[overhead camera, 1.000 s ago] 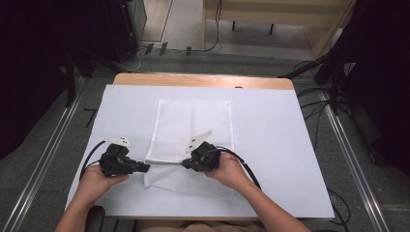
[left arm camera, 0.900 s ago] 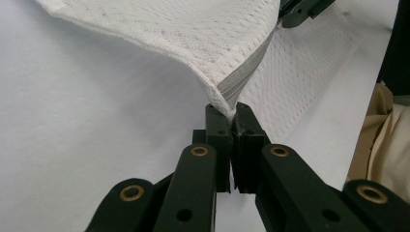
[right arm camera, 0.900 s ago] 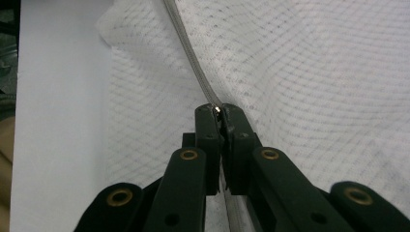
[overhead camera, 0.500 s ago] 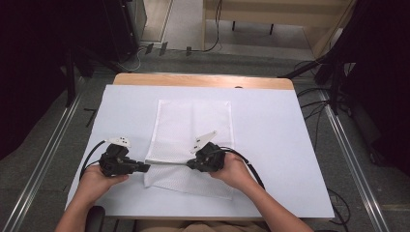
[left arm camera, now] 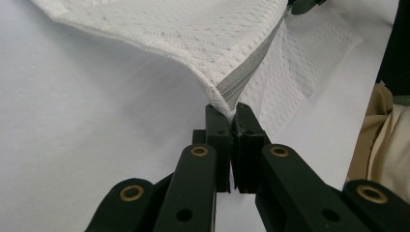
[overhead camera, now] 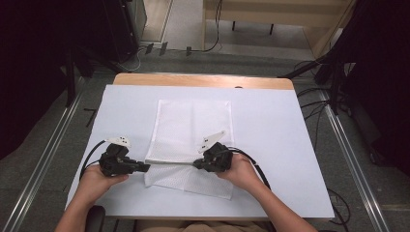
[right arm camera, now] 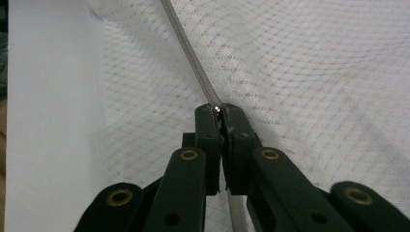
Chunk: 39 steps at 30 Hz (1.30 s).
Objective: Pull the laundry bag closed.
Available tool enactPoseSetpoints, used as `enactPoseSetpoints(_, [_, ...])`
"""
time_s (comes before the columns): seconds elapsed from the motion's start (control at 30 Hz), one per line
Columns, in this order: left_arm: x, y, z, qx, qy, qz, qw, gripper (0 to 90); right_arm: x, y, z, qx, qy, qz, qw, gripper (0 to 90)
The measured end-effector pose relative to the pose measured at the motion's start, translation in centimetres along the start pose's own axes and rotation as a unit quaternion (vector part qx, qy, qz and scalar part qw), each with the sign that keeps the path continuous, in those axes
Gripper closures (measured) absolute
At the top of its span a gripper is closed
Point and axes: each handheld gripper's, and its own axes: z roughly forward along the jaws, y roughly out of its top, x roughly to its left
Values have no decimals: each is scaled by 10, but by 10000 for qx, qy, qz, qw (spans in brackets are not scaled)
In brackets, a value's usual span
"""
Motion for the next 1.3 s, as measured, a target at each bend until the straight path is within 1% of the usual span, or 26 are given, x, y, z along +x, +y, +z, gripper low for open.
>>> enactPoseSetpoints(0.1, [0,0,0,-18,6,-10,10000,882,1,0,-1,-3,0,-27,10000,884])
enactPoseSetpoints(0.13, [0,0,0,-14,13,-29,10000,883,1,-1,-1,56,-20,-36,10000,884])
enactPoseSetpoints(0.2, [1,-1,0,-24,0,-32,10000,883,0,-3,-1,56,-35,-42,10000,884])
enactPoseSetpoints(0.23, [1,-1,0,-22,1,-34,10000,882,0,-3,-2,66,-41,1,10000,884])
enactPoseSetpoints(0.4, [0,-1,0,-10,8,-28,10000,883,-1,-5,-4,51,-28,2,10000,884])
enactPoseSetpoints(0.6, [1,-1,-1,-24,7,-29,10000,883,-3,-9,-7,136,-92,-14,9999,884])
enactPoseSetpoints(0.63, [1,-1,-1,-14,0,-27,10000,883,-4,-11,-9,143,-91,29,9999,884])
enactPoseSetpoints(0.8, [1,-1,-1,-15,-1,-22,10000,882,-7,-15,-12,131,-122,49,9998,884])
enactPoseSetpoints(0.83, [1,-1,-1,-7,14,-19,10000,882,-6,-16,-13,130,-92,85,9998,884])
enactPoseSetpoints(0.93, [1,-1,-1,-21,2,-27,10000,883,-7,-17,-14,183,-116,46,9998,884])
enactPoseSetpoints(1.1, [2,-1,-2,-27,-2,-33,10000,883,-10,-21,-17,169,-132,143,9997,884])
enactPoseSetpoints(1.13, [2,-1,-2,-31,3,-29,10000,882,-10,-22,-18,156,-147,112,9997,884])
enactPoseSetpoints(1.2, [1,-1,-1,-34,1,-26,10000,882,-10,-23,-20,128,-146,158,9997,884])
enactPoseSetpoints(1.3, [2,-1,-2,-33,11,-29,10000,882,-11,-25,-22,165,-147,161,9996,884])
